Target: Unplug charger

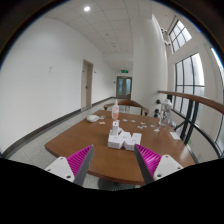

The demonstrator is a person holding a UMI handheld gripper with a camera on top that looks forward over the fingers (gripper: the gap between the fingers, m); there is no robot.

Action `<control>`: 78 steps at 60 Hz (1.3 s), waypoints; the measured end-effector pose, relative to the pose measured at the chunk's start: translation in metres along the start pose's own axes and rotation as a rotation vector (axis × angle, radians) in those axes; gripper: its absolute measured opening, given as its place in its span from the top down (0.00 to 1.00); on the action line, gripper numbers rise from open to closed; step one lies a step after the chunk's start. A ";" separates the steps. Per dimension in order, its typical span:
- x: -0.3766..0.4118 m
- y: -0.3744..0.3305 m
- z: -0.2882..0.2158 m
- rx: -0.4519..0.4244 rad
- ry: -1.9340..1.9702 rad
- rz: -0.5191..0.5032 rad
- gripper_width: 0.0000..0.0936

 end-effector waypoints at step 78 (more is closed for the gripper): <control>-0.058 0.158 -0.169 -0.147 0.052 0.115 0.92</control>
Point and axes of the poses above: the point between the fingertips, and its own axes, seen from behind it with the camera up: x to the left, z down, y forward, the way the camera looks, the point moved 6 cm from there along -y, backward, against the way the camera looks, and after that the axes turned 12 degrees about y, right-handed, at the moved point
